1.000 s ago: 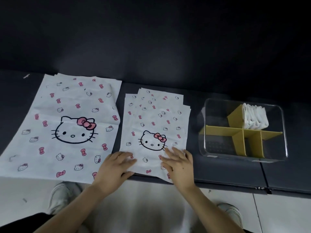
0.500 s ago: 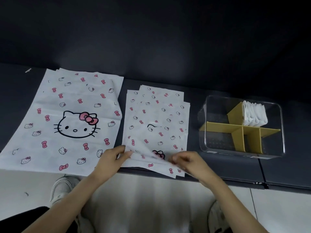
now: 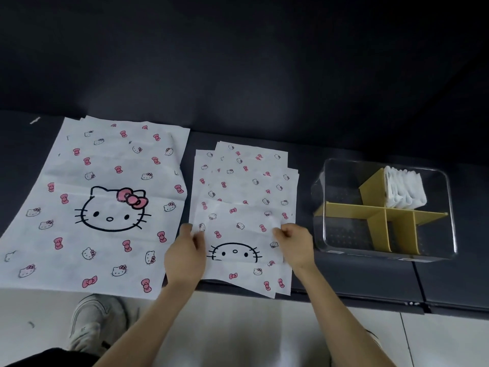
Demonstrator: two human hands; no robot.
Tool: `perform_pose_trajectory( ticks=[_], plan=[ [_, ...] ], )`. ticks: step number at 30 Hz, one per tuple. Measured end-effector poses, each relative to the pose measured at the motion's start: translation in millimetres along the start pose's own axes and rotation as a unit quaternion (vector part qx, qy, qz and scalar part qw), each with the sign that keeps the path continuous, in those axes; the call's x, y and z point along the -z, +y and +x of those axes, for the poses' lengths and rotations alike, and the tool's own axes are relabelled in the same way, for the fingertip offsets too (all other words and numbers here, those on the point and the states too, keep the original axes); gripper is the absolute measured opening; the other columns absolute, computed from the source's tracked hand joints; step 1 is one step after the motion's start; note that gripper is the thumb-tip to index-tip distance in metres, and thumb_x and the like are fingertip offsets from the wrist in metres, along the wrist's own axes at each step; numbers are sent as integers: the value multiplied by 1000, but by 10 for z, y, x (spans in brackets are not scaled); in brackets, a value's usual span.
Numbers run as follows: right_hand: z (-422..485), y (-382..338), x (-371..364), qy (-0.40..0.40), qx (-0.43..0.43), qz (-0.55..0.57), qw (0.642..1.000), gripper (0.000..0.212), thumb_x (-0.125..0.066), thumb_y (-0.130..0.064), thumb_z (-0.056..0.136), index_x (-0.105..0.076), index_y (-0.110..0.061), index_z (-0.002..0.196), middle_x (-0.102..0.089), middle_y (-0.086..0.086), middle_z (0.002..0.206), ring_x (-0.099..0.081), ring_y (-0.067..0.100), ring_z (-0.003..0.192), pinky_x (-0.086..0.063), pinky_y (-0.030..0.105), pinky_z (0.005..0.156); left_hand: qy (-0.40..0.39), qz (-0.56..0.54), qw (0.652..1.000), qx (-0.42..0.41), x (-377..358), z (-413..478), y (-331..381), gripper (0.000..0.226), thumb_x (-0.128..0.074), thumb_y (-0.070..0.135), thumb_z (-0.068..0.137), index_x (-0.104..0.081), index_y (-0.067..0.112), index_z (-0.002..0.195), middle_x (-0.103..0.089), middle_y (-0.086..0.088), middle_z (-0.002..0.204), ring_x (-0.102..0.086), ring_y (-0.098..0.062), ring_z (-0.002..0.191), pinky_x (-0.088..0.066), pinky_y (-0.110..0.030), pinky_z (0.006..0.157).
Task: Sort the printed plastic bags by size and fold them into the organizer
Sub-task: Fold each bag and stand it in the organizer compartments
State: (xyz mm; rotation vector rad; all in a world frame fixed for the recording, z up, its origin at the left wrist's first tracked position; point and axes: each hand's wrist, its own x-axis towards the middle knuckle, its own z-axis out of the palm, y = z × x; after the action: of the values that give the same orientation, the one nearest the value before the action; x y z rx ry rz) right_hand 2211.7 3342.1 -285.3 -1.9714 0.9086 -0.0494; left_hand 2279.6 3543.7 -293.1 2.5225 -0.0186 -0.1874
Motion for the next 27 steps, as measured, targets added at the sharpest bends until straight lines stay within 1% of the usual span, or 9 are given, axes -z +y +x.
perform_pose_trajectory(
  ticks=[3, 5, 8, 11, 13, 15, 18, 22, 27],
  plan=[
    [23, 108, -83, 33, 2, -19, 999, 40, -59, -13, 90, -36, -8, 57, -35, -1, 51, -27, 11, 51, -24, 20, 45, 66, 111, 987, -98, -34, -20, -36, 29, -55, 14, 85, -56, -3, 109, -58, -19, 78, -55, -35, 59, -43, -40, 59],
    [44, 114, -103, 49, 7, -23, 999, 35, -58, -14, 91, -41, -2, 63, -42, 4, 54, -31, 13, 52, -26, 20, 46, 125, 167, 956, -208, -102, -5, -83, 37, -48, 24, 84, -60, 1, 111, -57, -19, 91, -54, -35, 75, -39, -46, 75],
    [94, 34, -94, 53, 32, -80, 995, 30, -55, -15, 93, -42, -7, 67, -45, 5, 55, -33, 17, 51, -32, 27, 49, 93, 137, 930, -329, -218, 29, -114, 43, -36, 31, 96, -65, 7, 115, -58, -18, 113, -52, -36, 102, -34, -43, 96],
    [140, -67, -99, 69, 78, -198, 975, 25, -51, -17, 95, -45, -10, 72, -53, 8, 62, -47, 24, 55, -42, 31, 54, -1, 159, 932, -325, -273, 65, -119, 58, -16, 38, 103, -63, 11, 123, -57, -17, 130, -50, -37, 123, -25, -35, 108],
    [185, -89, -116, 82, 105, -204, 970, 26, -52, -13, 93, -42, -9, 70, -43, 3, 58, -41, 23, 53, -36, 31, 52, -40, 171, 936, -306, -291, 83, -113, 58, -14, 39, 104, -59, 13, 128, -52, -16, 136, -47, -37, 127, -16, -32, 113],
    [245, -76, -138, 70, 91, -195, 974, 27, -52, -14, 93, -42, -7, 69, -40, 0, 55, -39, 24, 53, -34, 31, 52, -50, 173, 938, -297, -315, 107, -115, 52, -19, 38, 102, -54, 14, 133, -46, -16, 142, -40, -35, 132, -8, -31, 116],
    [338, -50, -141, 57, 49, -158, 985, 24, -54, -18, 93, -52, -5, 73, -57, 8, 60, -51, 25, 55, -46, 32, 54, -56, 167, 940, -293, -353, 144, -131, 49, -26, 37, 100, -48, 17, 138, -38, -17, 147, -31, -34, 138, -7, -37, 118],
    [371, -30, -149, 61, 22, -144, 987, 25, -55, -18, 92, -49, -10, 69, -52, 1, 57, -42, 11, 47, -35, 21, 46, -61, 193, 926, -318, -387, 183, -183, 52, -18, 43, 102, -36, 20, 145, -29, -15, 152, -17, -30, 143, -7, -42, 117],
    [374, 20, -163, 67, 21, -148, 986, 23, -55, -21, 92, -50, -11, 72, -54, 0, 59, -45, 15, 51, -33, 18, 46, -69, 200, 925, -316, -401, 158, -215, 58, -16, 52, 100, -28, 22, 149, -19, -13, 156, -9, -27, 145, -6, -42, 117]
  ],
)
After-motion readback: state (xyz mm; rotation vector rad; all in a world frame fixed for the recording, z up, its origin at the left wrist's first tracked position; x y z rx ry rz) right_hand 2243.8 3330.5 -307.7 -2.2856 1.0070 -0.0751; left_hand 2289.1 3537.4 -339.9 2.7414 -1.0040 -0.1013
